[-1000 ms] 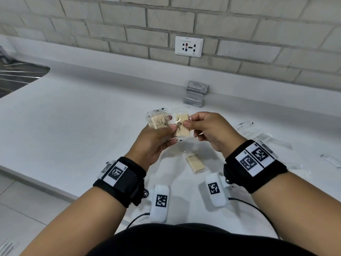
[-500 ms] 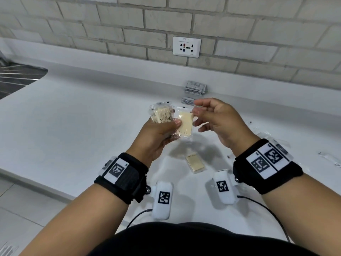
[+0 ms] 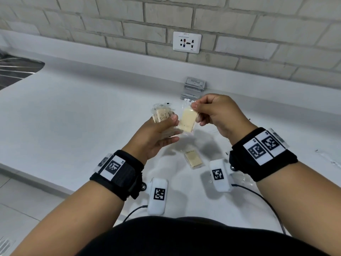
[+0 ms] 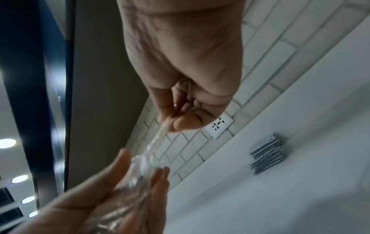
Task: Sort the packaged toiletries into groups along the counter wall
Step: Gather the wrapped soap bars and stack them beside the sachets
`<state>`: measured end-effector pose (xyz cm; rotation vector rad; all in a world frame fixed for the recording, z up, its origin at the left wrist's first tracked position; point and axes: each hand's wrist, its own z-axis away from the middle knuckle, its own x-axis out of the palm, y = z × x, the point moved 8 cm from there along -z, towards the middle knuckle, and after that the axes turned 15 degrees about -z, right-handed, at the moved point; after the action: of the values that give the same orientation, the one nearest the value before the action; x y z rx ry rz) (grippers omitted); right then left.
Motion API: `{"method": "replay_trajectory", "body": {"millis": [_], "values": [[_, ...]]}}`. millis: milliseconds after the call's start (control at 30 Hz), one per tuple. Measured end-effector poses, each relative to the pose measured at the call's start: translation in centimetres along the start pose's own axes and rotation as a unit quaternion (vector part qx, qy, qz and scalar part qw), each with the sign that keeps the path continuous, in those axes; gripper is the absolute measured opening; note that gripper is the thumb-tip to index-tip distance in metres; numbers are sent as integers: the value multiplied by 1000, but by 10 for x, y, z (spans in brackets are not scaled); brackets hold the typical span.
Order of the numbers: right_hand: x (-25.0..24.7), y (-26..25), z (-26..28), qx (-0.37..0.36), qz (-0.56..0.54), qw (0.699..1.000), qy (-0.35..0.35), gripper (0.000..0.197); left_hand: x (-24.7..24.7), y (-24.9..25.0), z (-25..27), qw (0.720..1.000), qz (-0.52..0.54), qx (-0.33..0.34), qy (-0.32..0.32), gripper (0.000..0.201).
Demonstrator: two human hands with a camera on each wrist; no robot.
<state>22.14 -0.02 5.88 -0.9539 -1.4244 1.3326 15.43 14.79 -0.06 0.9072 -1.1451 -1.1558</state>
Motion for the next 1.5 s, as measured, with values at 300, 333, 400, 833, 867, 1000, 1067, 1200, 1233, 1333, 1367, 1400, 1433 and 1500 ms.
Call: {"method": "replay_trajectory", "body": {"millis": [300,333,400,833,867,1000,1067,1200,1233,1333,1367,1400,1433,1500], "values": [[2,17,9,-2,-139,990,6,28,-13,10,-7,997,-19,31,68,22],[3,17,10,0,-124,992,-11,35,-15,14,-7,996,-34,38,67,21],[3,13,10,-4,-79,996,-45,51,-16,20,-7,995,-70,48,57,26],[-10,42,4,158,271,947,-70,35,-27,8,-16,998,-46,-19,32,16],[-14,55,6,197,272,939,-73,38,-30,2,-14,999,-11,-34,36,11],[-12,95,17,261,319,907,-90,42,-34,-10,-7,999,15,-37,21,18],[-7,96,16,232,454,854,-105,45,-35,-13,-5,999,18,-31,30,20],[13,51,4,76,419,902,-68,31,-34,-12,-3,999,8,-16,46,24],[20,40,3,63,295,951,-63,21,-33,-12,-3,999,-2,-12,44,24],[35,24,7,48,99,992,-60,6,-25,-11,0,999,-20,-3,36,22],[36,24,8,46,94,993,-53,7,-25,-11,0,999,-16,-4,40,20],[35,26,8,48,95,993,-45,9,-25,-11,0,999,-7,-5,47,19],[33,30,8,53,92,994,-37,10,-26,-10,0,999,1,-3,55,18],[26,35,8,72,68,995,-32,12,-24,-5,-1,998,4,13,61,18]]}}
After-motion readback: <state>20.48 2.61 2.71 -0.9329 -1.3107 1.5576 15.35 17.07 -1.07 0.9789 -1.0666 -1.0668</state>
